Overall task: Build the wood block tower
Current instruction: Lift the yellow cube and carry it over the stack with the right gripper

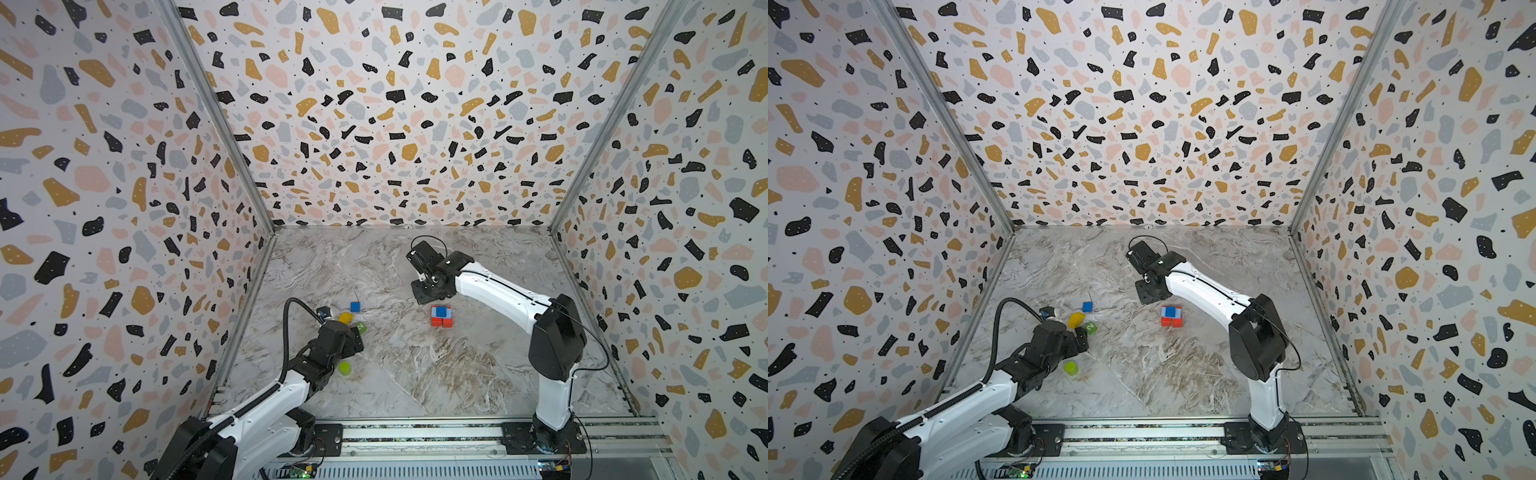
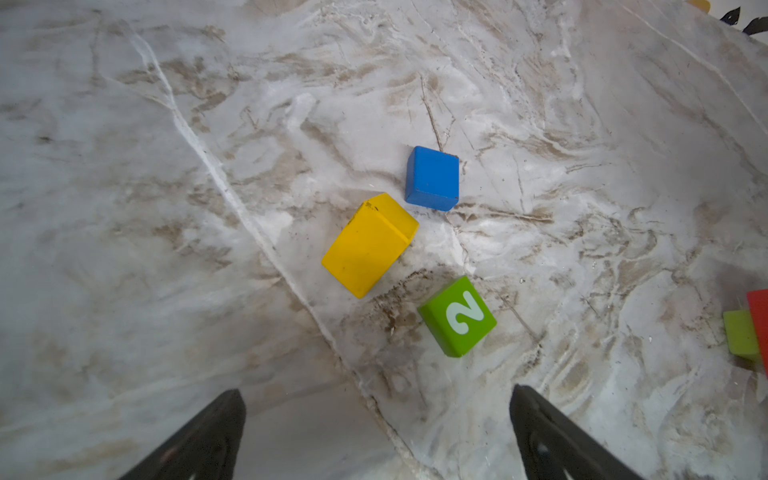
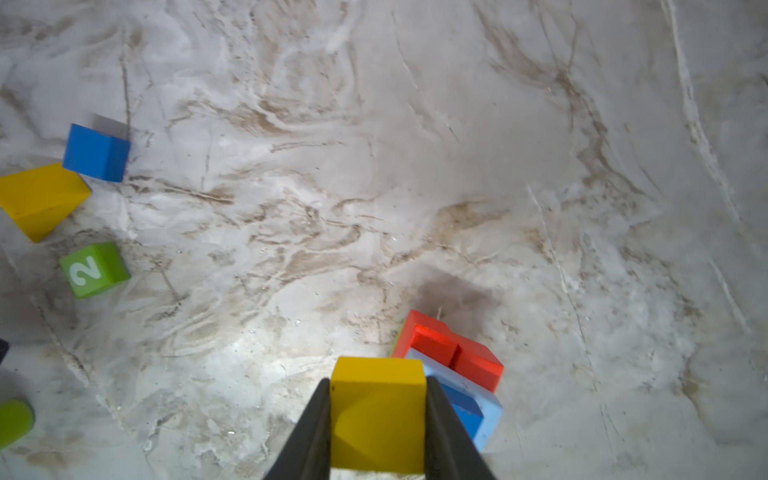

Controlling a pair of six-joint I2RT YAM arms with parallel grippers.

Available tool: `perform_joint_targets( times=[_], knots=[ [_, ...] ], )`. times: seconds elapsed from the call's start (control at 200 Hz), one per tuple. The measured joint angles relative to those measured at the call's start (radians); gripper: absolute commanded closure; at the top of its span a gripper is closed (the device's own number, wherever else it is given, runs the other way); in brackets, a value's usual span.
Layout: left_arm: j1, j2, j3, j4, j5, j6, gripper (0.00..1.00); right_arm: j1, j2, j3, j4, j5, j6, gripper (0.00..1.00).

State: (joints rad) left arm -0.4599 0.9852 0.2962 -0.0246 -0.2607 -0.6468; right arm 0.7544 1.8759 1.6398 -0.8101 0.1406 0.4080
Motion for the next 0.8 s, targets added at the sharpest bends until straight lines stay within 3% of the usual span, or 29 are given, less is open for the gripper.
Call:
perform_joint_targets(
  times=[0.25,0.801],
  knots=[
    [0.0,0.037,0.012,0.007,0.016,0.008,0.0,-0.064,-0.111,-0.082,0.023,-0.018,0.091,0.79],
    [0.0,0.038,0.011,0.063,0.07,0.021,0.0,-0.03,-0.123,-0.18,0.012,0.028,0.332,0.8]
  ],
)
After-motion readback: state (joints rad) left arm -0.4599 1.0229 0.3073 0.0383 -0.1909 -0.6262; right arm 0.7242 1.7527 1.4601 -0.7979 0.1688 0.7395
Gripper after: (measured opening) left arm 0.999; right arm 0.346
